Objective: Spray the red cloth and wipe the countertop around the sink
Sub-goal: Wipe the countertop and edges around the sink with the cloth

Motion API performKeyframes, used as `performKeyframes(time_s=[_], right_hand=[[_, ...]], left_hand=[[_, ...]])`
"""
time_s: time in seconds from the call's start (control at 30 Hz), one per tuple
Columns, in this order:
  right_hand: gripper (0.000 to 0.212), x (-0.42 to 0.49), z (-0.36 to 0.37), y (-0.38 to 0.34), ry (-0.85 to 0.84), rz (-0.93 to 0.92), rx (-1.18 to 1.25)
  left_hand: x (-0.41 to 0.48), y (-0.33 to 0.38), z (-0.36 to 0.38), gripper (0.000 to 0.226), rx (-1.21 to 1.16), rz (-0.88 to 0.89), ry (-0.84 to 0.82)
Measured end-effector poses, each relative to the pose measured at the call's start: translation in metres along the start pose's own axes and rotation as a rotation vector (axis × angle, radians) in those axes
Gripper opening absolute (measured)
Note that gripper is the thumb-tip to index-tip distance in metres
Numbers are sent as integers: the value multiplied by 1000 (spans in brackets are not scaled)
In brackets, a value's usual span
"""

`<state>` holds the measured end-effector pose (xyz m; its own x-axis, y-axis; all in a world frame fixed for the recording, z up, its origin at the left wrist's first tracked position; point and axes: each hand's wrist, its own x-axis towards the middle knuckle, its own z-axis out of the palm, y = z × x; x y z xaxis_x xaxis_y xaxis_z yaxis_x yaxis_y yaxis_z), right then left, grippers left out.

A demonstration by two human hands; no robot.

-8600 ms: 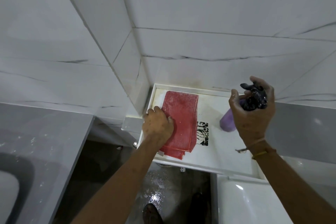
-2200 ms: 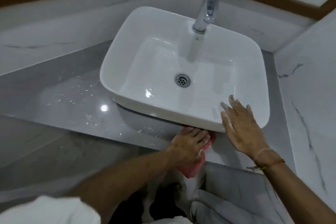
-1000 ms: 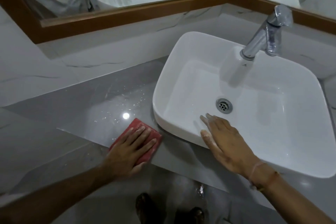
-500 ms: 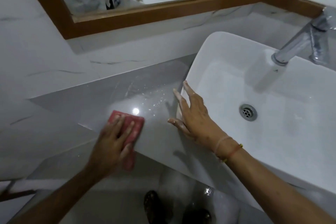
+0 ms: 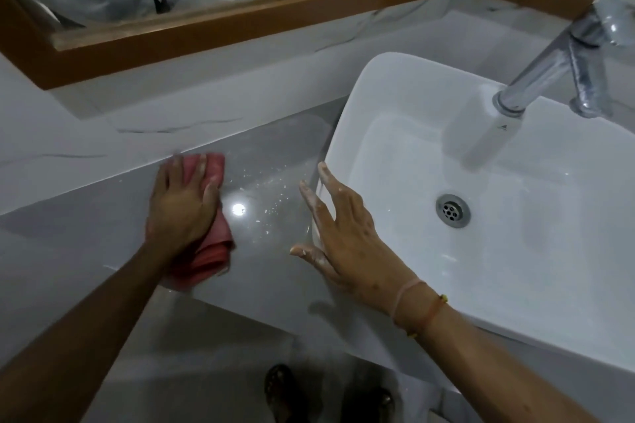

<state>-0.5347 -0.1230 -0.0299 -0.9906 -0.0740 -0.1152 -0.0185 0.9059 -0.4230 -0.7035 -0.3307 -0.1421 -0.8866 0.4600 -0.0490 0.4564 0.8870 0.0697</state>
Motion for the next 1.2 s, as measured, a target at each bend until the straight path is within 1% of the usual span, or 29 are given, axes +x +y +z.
performKeyframes(time_s=[0.1,0.2,0.27,0.3,0.33,0.43,0.5,0.53,0.63,0.67,0.7,0.77,0.83,0.87,0.93,1.03,1.07,1.13,1.2], right_hand=[[79,-1,-1,0,3,-7,-15],[78,-3,-3,0,23,-16,-37],[78,-2,-3,0,23,-15,-24],[78,-2,-2,0,19,-11,-17],[78,-2,-1,0,18,-7,-19],[78,0,0,0,21,-8,-26],[79,1,0,0,4,1,-19],[79,1,-1,0,-2,0,-26],[78,1,-2,-1,11,-6,-53],[78,1,-2,-1,13,-8,-62],[78,1,-2,-1,14,-7,-67],[77,1,-3,-2,10,-3,-60],[78,1,-3,-2,12,0,-56],[78,1,-3,-2,9,0,-57],[78,1,-2,-1,15,-4,-61],[78,1,-1,0,19,-8,-46],[78,1,-1,1,19,-3,-33],[78,2,0,1,25,-2,-27],[78,2,1,0,30,-4,-33]], left_hand=[[22,33,2,55,27,74,54],[-5,66,10,58,-17,273,-15],[-37,58,10,58,-33,379,-56],[-48,44,10,56,-56,383,-61],[-54,27,9,56,-72,360,-52],[-39,-8,6,58,-105,159,-37],[-14,4,1,58,-140,54,-9],[-3,19,1,58,-136,31,5],[19,69,1,61,-126,26,-23],[19,83,2,63,-123,45,-43],[16,95,5,64,-99,101,-57],[-8,107,9,61,-54,278,-76],[-44,101,10,56,-54,421,-83],[-59,92,10,55,-74,426,-74],[-65,65,9,54,-128,309,-35],[-46,17,4,51,-212,-9,53],[-38,1,1,52,-210,-84,68],[-29,-19,-1,54,-184,-195,87],[-29,-17,-1,56,-205,-277,114]])
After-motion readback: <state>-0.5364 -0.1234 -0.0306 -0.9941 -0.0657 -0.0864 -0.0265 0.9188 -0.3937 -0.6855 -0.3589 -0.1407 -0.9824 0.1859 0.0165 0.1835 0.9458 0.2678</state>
